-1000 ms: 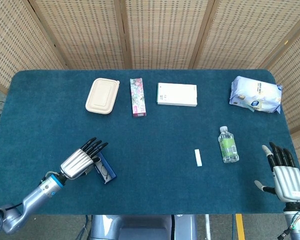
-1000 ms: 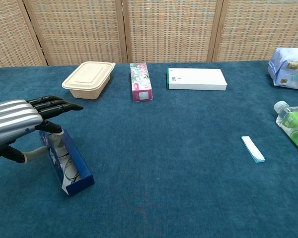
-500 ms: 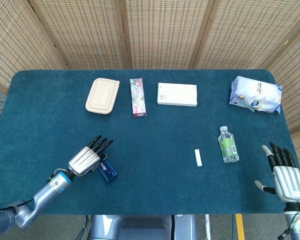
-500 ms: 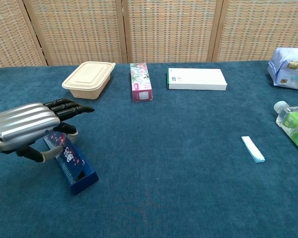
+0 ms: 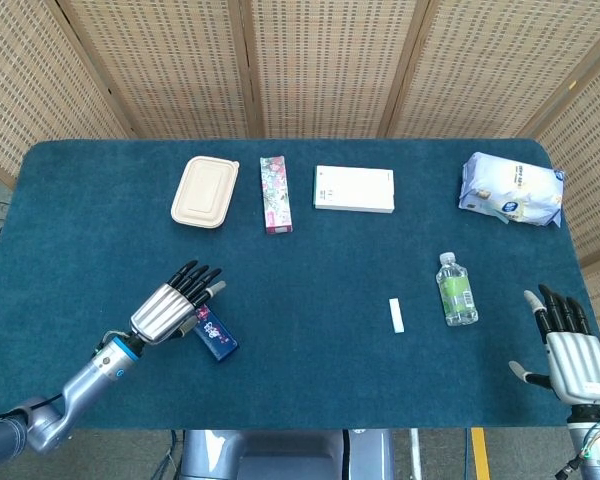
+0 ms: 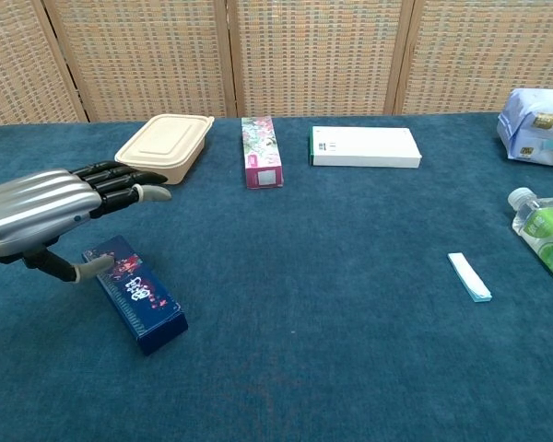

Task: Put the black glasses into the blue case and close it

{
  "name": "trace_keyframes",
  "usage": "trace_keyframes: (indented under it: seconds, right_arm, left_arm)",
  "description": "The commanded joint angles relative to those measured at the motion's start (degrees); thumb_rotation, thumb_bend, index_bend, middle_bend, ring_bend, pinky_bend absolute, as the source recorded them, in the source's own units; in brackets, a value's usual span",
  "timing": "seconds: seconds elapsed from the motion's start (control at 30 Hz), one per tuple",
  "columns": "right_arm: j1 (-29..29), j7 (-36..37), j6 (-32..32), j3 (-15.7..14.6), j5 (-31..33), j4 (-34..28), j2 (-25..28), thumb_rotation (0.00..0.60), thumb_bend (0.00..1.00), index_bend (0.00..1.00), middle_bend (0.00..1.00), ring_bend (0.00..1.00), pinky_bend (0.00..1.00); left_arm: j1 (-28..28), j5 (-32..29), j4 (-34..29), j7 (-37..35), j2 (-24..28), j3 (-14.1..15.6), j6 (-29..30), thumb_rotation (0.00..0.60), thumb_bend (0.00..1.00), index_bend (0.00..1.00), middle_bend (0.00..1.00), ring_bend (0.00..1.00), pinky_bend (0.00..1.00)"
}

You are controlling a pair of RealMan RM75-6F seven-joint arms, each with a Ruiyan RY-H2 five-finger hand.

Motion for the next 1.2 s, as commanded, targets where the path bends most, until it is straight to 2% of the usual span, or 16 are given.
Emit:
trace_keyframes:
  seconds: [0.03,0.2,0.37,0.53,0.93,1.03,1.1,1.2]
  right_arm:
    - [0.0,-0.1,0.0,0.0,0.1,0.0,0.0,0.6,0.0,0.06,0.0,0.0,0.0]
    - [0.0,-0.1,-0.1,0.0,0.2,-0.2,0.0,0.6,0.0,0.06,0.0,0.0,0.0]
    - [0.0,-0.2,-0.1,0.0,0.2,-0.3,0.1,0.6,0.0,0.06,0.0,0.0,0.0]
    - [0.0,-0.1,-0.2,0.0,0.2,-0.2,0.1,0.6,0.0,0.06,0.0,0.0,0.0]
    - [0.1,0.0,-0.2,0.0,0.3,-0.2,0.1,0.6,0.0,0.06,0.0,0.0,0.0]
    - [0.1,0.1,-0.3,0.0,0.3,-0.3,0.1,0.6,0.0,0.06,0.0,0.0,0.0]
    - [0.1,0.2,-0.3,0.0,0.3,-0.3,0.2,0.6,0.0,0.06,0.0,0.0,0.0]
    - [0.1,0.2,-0.3,0.0,0.3,-0.3,0.2,0.6,0.0,0.06,0.0,0.0,0.0]
  left_arm:
    - [-0.2,0.5,-3.2,-1.3,2.6,0.3,0.4,0.6,0.38,0.05,0.0,0.0,0.0]
    - [-1.8,0.9,-13.4,0.7,10.4,2.0,-4.0,0.6,0.2,0.0,0.0,0.0,0.0]
    - [-3.3,-1.5,-20.0,6.6,14.6,2.6,-10.7,0.6,0.01,0.0,0.0,0.0,0.0]
    - [-4.5,-6.5,-21.6,11.1,13.4,0.8,-16.4,0.6,0.0,0.0,0.0,0.0,0.0]
    - [-6.7,-12.6,-21.1,16.6,10.1,-2.3,-21.8,0.6,0.0,0.0,0.0,0.0,0.0]
    - [-7.6,-14.3,-19.6,18.2,8.4,-3.1,-23.6,0.6,0.0,0.0,0.0,0.0,0.03]
    - [-7.8,-15.2,-19.1,18.8,7.6,-3.2,-24.4,0.6,0.01,0.01,0.0,0.0,0.06]
    - [-7.9,-15.8,-18.7,19.2,6.9,-3.1,-24.8,0.6,0.02,0.1,0.01,0.01,0.09]
